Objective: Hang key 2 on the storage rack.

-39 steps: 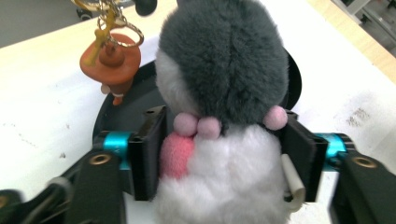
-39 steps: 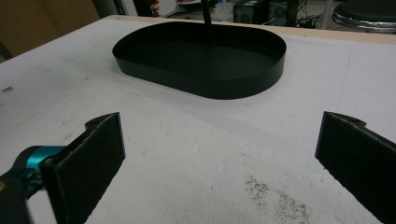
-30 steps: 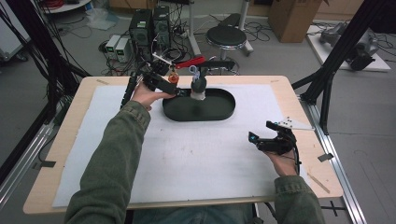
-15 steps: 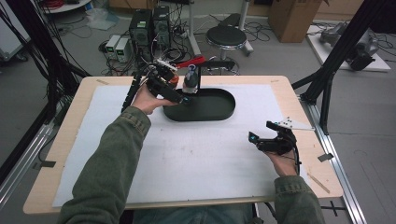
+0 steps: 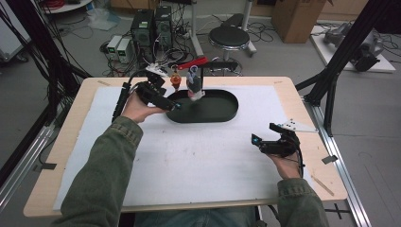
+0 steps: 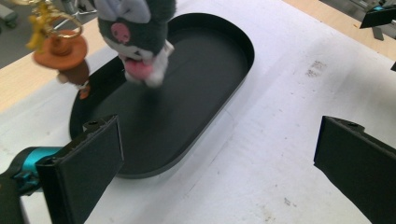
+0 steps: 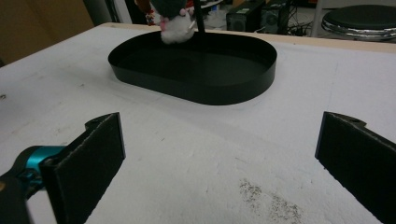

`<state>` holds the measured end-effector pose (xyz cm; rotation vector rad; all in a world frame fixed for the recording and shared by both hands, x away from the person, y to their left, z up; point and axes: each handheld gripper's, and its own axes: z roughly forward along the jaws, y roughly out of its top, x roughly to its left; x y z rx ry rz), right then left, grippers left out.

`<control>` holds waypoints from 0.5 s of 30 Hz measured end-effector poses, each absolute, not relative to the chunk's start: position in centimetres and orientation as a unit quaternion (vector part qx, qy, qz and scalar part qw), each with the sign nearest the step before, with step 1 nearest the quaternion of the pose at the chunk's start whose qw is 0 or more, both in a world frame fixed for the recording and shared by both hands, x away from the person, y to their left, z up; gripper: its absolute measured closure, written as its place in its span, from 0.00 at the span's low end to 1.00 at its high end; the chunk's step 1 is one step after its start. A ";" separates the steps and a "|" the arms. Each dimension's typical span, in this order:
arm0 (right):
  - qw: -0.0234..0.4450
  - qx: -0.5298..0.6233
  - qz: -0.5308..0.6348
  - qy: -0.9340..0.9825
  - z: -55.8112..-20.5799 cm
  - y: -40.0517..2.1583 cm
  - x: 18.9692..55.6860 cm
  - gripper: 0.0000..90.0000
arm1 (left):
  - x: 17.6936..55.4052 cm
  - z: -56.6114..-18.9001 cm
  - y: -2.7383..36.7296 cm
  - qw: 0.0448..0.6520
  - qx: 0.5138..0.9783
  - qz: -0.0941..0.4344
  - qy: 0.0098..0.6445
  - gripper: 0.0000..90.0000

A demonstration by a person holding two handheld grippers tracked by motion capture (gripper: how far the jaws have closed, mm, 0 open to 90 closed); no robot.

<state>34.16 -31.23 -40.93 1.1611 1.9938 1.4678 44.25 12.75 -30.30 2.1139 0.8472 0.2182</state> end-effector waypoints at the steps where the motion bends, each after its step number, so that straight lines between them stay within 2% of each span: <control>1: 0.201 0.417 0.526 0.714 -40.9 -31.2 34.1 0.01 | 44.2 -30.3 13.0 0.413 0.843 0.086 0.334 0.02; 15: 0.200 0.416 0.525 0.715 -40.9 -31.2 34.1 0.01 | 42.2 -30.4 17.0 0.405 0.833 0.119 0.358 0.02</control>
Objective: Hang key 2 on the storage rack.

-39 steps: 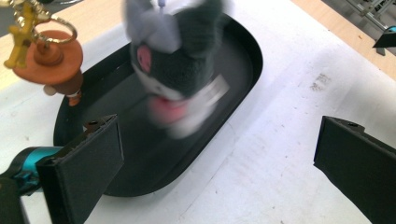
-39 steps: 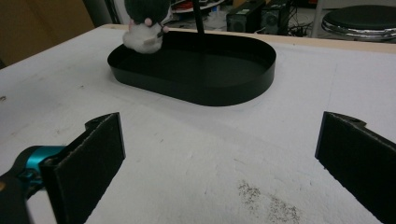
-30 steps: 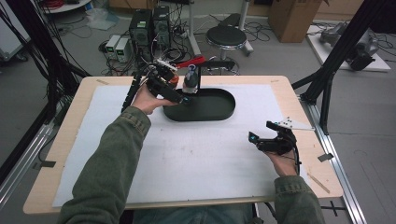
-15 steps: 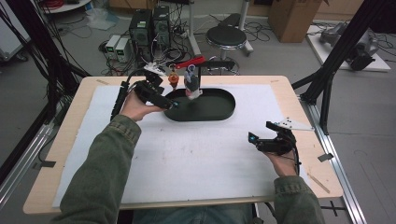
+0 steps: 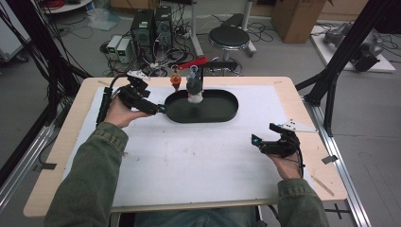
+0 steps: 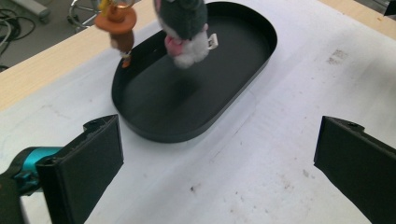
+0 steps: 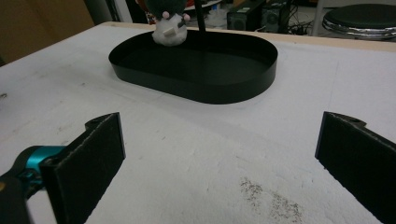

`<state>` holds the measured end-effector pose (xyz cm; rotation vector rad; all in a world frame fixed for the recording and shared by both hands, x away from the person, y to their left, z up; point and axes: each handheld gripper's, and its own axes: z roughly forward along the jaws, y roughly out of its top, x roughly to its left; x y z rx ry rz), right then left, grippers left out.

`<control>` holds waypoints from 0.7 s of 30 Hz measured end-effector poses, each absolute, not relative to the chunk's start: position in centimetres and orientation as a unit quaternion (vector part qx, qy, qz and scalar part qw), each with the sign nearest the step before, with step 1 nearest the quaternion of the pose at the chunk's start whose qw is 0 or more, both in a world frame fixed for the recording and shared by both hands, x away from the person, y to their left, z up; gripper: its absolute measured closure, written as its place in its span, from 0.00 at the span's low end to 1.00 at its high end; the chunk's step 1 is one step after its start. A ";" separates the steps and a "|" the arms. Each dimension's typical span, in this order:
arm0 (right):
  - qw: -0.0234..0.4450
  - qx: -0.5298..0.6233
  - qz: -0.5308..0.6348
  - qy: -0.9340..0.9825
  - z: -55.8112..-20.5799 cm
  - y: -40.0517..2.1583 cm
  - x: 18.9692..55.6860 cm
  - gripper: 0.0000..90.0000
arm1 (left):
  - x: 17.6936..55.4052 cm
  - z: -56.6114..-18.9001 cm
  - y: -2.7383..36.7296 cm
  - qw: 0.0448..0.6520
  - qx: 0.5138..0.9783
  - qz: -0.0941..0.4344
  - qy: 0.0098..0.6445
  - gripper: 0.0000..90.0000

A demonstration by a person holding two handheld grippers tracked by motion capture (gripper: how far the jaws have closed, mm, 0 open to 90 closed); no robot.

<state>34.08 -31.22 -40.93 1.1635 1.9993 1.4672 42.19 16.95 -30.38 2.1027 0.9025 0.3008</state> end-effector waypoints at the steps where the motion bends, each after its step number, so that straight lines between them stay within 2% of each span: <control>1: 0.201 0.416 0.525 0.715 -40.9 -31.2 34.1 0.01 | 42.0 -30.4 17.2 0.404 0.831 0.121 0.362 0.02; 13: 0.199 0.420 0.523 0.715 -40.9 -31.2 34.0 0.01 | 39.1 -30.8 20.2 0.402 0.821 0.157 0.374 0.02; 21: 0.198 0.420 0.523 0.715 -40.9 -31.2 34.0 0.01 | 37.5 -32.2 22.1 0.403 0.811 0.156 0.394 0.02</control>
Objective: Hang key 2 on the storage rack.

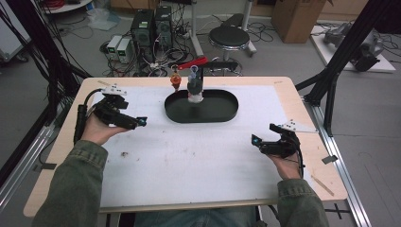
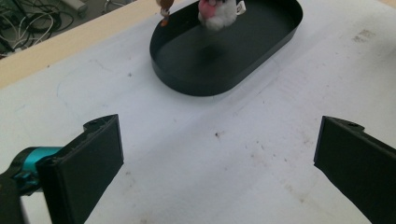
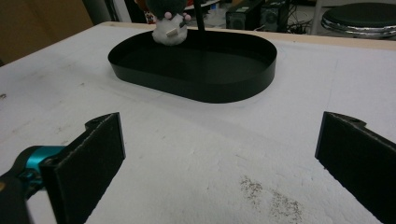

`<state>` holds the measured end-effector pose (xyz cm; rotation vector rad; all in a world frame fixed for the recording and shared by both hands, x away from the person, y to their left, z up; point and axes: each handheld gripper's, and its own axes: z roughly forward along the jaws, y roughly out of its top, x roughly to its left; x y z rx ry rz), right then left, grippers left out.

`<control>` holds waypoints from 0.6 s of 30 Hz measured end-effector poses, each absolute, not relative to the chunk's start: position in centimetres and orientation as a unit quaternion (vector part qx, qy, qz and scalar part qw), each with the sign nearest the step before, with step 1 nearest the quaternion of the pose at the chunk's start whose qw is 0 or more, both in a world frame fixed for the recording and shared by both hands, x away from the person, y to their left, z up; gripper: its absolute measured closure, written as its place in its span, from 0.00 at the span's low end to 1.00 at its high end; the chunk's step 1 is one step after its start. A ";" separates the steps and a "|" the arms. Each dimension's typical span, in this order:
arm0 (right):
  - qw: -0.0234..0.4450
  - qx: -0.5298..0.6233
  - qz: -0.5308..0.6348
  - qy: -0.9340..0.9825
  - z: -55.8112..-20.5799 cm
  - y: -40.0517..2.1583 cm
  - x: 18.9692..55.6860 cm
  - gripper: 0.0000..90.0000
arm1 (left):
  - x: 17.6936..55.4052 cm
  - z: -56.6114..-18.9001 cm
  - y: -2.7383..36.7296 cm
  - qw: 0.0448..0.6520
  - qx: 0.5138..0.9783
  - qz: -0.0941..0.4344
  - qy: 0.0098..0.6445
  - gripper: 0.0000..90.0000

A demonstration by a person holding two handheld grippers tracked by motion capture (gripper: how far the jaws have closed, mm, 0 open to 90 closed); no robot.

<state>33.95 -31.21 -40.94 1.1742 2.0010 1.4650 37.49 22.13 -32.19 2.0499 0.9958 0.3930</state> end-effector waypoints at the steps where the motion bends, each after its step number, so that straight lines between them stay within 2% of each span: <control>1: 0.198 0.419 0.523 0.715 -40.9 -31.2 33.9 0.01 | 37.3 -32.5 22.4 0.405 0.809 0.154 0.397 0.02; 9: 0.195 0.419 0.522 0.717 -41.0 -31.1 34.0 0.01 | 36.2 -35.2 24.6 0.416 0.793 0.140 0.422 0.02; 18: 0.188 0.418 0.520 0.721 -41.1 -31.0 34.1 0.01 | 34.7 -37.1 26.4 0.416 0.778 0.147 0.447 0.02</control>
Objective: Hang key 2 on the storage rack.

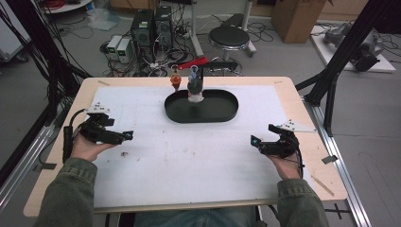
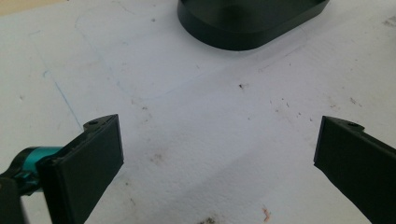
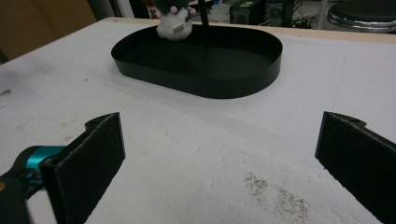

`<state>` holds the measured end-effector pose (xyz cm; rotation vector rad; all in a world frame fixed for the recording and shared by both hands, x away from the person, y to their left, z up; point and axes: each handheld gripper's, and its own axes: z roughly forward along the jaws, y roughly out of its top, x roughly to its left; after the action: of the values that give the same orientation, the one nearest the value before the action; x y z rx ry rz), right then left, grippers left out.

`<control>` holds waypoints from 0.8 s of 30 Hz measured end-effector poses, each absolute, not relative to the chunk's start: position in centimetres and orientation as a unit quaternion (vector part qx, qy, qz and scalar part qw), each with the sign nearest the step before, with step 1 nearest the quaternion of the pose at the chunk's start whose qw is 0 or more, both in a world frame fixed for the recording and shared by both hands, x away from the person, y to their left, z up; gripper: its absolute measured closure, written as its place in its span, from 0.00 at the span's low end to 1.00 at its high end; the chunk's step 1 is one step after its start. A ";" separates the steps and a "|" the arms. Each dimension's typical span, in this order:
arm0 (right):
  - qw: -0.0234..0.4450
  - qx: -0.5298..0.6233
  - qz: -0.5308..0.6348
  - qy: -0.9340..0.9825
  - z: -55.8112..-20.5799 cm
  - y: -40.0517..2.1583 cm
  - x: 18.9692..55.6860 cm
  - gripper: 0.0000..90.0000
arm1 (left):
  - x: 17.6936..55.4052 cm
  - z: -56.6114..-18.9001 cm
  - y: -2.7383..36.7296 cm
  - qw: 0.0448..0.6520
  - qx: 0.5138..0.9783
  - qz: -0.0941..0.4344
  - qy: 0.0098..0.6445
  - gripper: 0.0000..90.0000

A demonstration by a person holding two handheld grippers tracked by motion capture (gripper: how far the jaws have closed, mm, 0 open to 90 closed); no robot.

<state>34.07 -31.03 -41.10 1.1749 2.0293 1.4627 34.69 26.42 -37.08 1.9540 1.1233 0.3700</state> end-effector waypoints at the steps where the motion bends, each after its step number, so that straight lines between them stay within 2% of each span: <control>1: 0.191 0.413 0.519 0.723 -41.2 -31.0 34.2 0.01 | 34.4 -37.3 26.6 0.417 0.776 0.147 0.450 0.02; 24: 0.186 0.418 0.515 0.725 -41.2 -30.9 34.1 0.01 | 28.8 -40.7 32.9 0.471 0.703 0.199 0.494 0.02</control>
<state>34.11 -30.87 -41.21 1.1769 2.0427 1.4507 28.76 32.90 -40.65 1.7230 1.2089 0.4864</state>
